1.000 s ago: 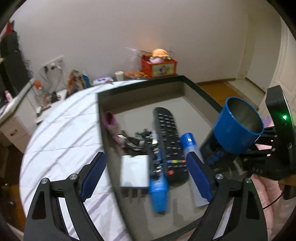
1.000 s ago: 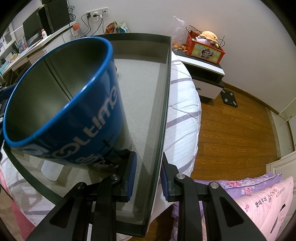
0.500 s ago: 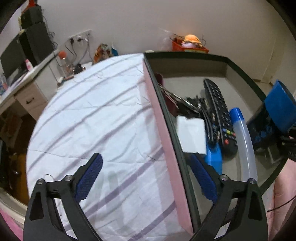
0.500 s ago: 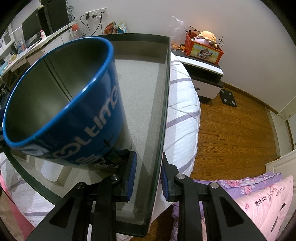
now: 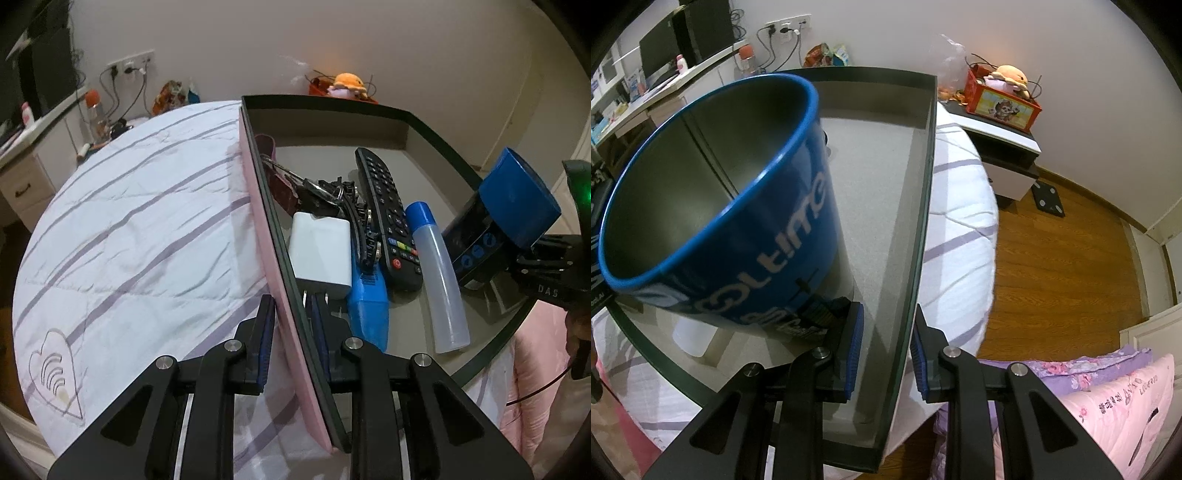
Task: Organize rigid objects
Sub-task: 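Release the tray rim with the right gripper while the left gripper withdraws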
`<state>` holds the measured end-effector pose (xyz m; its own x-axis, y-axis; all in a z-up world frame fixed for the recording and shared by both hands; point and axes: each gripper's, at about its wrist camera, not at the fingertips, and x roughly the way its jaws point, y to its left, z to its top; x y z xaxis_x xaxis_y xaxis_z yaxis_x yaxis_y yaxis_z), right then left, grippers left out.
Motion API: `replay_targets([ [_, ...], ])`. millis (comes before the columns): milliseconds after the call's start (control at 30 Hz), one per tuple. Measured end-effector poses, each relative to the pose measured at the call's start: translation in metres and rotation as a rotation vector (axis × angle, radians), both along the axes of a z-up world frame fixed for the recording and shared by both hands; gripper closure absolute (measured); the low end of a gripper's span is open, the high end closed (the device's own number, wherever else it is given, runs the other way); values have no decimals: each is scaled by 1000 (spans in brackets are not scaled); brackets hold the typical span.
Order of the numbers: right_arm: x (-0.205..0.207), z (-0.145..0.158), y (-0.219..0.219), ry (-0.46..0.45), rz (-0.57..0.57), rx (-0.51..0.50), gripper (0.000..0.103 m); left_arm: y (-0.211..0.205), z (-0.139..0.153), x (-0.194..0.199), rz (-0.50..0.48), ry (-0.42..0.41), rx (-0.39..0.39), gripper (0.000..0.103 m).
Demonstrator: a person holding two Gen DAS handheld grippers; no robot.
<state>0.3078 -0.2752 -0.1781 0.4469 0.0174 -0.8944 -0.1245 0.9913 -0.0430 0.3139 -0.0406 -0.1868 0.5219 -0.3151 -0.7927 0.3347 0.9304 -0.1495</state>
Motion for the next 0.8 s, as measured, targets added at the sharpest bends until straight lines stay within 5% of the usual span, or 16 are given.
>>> replay_targets([
  [433,5,-1,56,6,105,-3,75,65,-1,-20,97,4,23,83],
  [800,9,-4,62,9,105,3,75,82,-1,-22,117,-6,38,80],
])
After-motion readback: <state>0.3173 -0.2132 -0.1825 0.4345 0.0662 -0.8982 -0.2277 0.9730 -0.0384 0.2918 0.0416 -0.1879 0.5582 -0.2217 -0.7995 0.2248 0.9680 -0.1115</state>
